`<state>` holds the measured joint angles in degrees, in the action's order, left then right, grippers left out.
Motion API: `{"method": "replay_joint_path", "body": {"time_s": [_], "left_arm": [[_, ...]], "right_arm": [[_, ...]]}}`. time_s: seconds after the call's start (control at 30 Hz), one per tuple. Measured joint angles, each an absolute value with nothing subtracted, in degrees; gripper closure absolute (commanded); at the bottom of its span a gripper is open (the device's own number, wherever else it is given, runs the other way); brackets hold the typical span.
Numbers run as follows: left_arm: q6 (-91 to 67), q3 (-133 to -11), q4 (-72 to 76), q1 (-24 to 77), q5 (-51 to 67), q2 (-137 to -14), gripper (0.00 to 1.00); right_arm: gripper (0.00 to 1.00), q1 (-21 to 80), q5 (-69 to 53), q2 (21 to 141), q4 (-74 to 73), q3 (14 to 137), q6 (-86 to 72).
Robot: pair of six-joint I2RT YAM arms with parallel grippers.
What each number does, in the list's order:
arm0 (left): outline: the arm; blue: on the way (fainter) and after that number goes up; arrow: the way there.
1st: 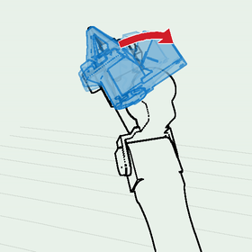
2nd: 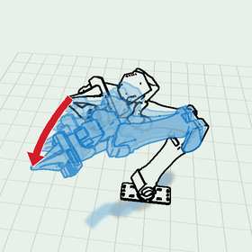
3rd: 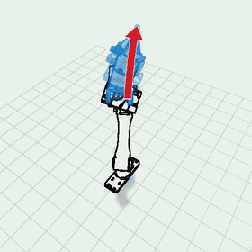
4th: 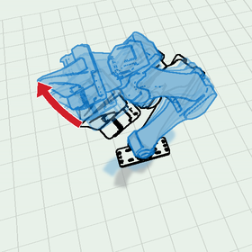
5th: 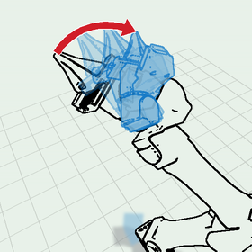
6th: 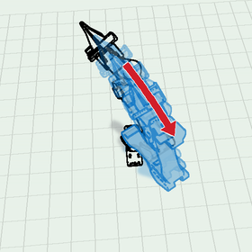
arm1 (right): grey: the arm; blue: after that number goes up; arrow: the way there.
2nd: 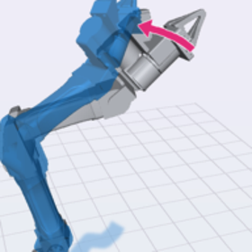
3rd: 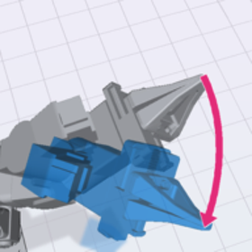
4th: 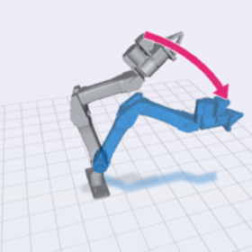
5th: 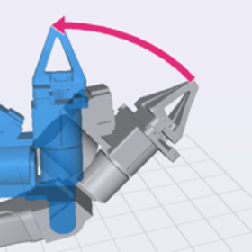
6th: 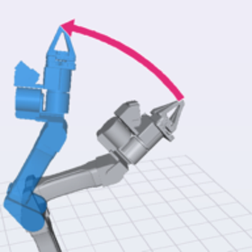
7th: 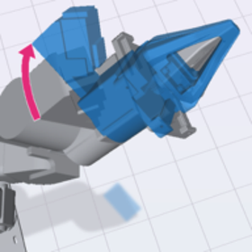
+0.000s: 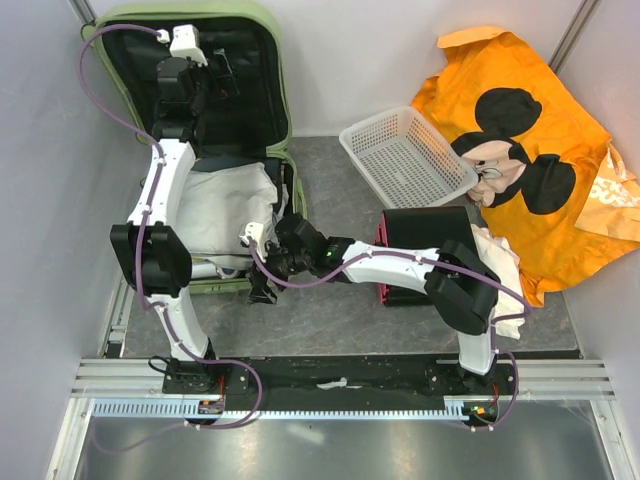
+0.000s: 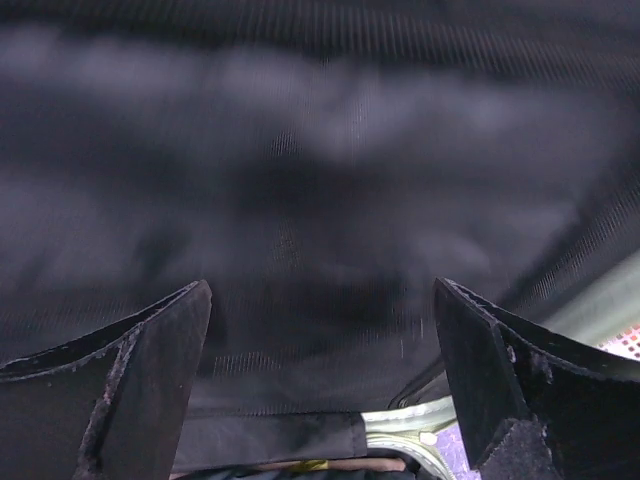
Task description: Open, take out, and arrange the luggage
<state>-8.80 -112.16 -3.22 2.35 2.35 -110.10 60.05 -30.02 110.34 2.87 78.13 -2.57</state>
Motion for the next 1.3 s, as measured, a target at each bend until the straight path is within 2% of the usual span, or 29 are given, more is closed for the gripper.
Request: {"method": "replay_joint_path", "body": {"time_s": [0.2, 0.37, 0.53, 0.67, 1.0, 1.2, 1.3], "left_arm": [[-7.4, -113.0, -4.0, 3.1, 2.0, -110.1, 0.01], [-6.1, -112.6, -4.3, 4.1, 1.9, -109.0, 0.01], [-5.5, -108.6, -4.2, 5.2, 1.8, -103.3, 0.01], [-5.0, -103.4, -3.5, 6.5, 1.5, -96.0, 0.01], [-5.5, -89.1, -4.7, 8.7, 1.7, -83.0, 0.01], [-7.3, -73.6, -9.6, 8.4, 4.7, -78.7, 0.01], [-8.5, -71.8, -16.3, 8.4, 7.0, -79.9, 0.01]], "right_arm": [[0.13, 60.3, -30.0, 107.2, -0.1, 78.0, -3.5], [0.12, 61.9, -31.4, 101.9, -1.7, 78.0, -5.5], [0.10, 62.3, -30.6, 96.6, -1.7, 78.0, -8.7], [0.08, 57.7, -29.7, 95.5, -1.6, 78.8, -13.9], [0.19, 45.5, -21.5, 101.0, -2.1, 83.4, -26.9], [0.23, 44.8, -16.3, 105.8, -3.6, 86.5, -31.2], [0.24, 45.0, -14.6, 108.4, -3.6, 87.6, -33.5]]}}
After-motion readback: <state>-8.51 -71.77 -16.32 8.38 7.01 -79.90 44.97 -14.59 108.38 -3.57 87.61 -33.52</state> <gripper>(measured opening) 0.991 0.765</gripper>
